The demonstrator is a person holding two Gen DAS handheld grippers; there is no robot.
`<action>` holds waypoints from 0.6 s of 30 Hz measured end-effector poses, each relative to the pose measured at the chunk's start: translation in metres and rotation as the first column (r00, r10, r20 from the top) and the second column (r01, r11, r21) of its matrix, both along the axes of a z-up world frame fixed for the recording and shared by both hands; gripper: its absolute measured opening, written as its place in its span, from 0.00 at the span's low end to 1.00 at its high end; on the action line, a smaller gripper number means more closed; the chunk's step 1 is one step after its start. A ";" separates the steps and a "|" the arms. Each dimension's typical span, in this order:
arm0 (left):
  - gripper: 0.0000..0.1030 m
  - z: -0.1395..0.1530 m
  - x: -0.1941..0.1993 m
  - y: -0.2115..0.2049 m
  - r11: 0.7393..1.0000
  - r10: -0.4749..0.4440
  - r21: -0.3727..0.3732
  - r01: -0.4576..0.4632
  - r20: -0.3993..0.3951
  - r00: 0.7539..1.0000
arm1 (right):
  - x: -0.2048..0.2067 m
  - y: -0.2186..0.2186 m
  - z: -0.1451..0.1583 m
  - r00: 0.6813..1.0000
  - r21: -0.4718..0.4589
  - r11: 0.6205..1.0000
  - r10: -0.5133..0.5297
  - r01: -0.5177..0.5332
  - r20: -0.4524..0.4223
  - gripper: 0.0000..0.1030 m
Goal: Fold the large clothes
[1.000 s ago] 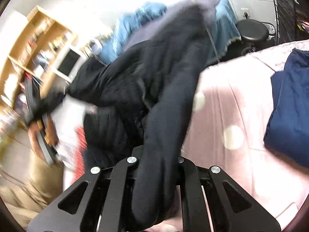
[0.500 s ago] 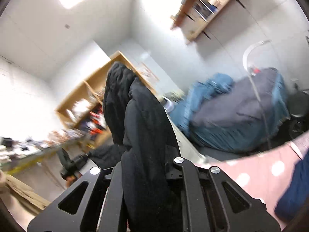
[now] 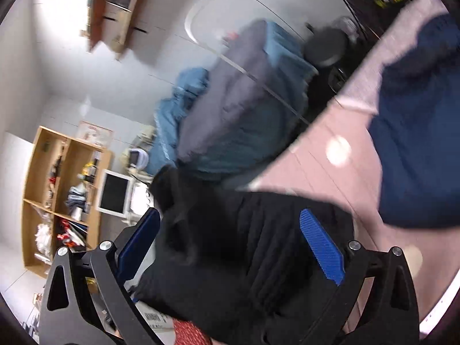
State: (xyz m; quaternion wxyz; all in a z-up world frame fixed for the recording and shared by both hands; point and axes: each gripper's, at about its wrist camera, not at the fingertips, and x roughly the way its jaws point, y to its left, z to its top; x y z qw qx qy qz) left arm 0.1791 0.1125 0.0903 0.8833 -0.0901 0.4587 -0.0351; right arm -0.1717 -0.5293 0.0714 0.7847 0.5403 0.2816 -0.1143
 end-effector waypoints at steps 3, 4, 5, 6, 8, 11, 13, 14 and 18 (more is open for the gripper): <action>0.73 -0.069 -0.015 0.006 0.994 0.063 0.100 -0.053 -0.098 0.993 | -0.012 0.024 -0.041 0.988 -0.026 0.997 0.074 -0.079 -0.135 0.94; 0.74 -0.082 -0.019 0.008 0.992 0.070 0.111 -0.057 -0.119 0.990 | -0.016 0.030 -0.052 0.981 -0.033 0.995 0.091 -0.098 -0.169 0.94; 0.75 -0.098 -0.028 0.012 0.990 0.084 0.122 -0.066 -0.153 0.985 | -0.022 0.040 -0.068 0.967 -0.033 0.990 0.126 -0.137 -0.220 0.94; 0.76 -0.112 -0.037 0.016 0.991 0.087 0.119 -0.066 -0.178 0.980 | -0.018 0.051 -0.083 0.955 -0.022 0.986 0.155 -0.166 -0.254 0.94; 0.83 -0.132 -0.049 0.022 0.992 0.068 0.117 -0.044 -0.210 0.975 | -0.025 0.072 -0.105 0.917 0.009 0.972 0.224 -0.234 -0.329 0.94; 0.86 -0.142 -0.064 0.026 0.990 0.029 0.138 0.003 -0.225 0.974 | -0.025 0.102 -0.140 0.848 0.040 0.937 0.332 -0.347 -0.413 0.94; 0.89 -0.144 -0.073 0.032 0.988 0.004 0.153 0.031 -0.219 0.976 | -0.026 0.126 -0.147 0.804 0.048 0.904 0.402 -0.425 -0.439 0.94; 0.91 -0.142 -0.075 0.034 0.987 -0.001 0.155 0.035 -0.217 0.976 | -0.021 0.137 -0.151 0.777 0.043 0.878 0.445 -0.477 -0.446 0.94; 0.92 -0.144 -0.080 0.058 0.993 0.012 0.114 0.014 -0.220 0.975 | -0.008 0.170 -0.155 0.716 0.015 0.813 0.521 -0.582 -0.465 0.94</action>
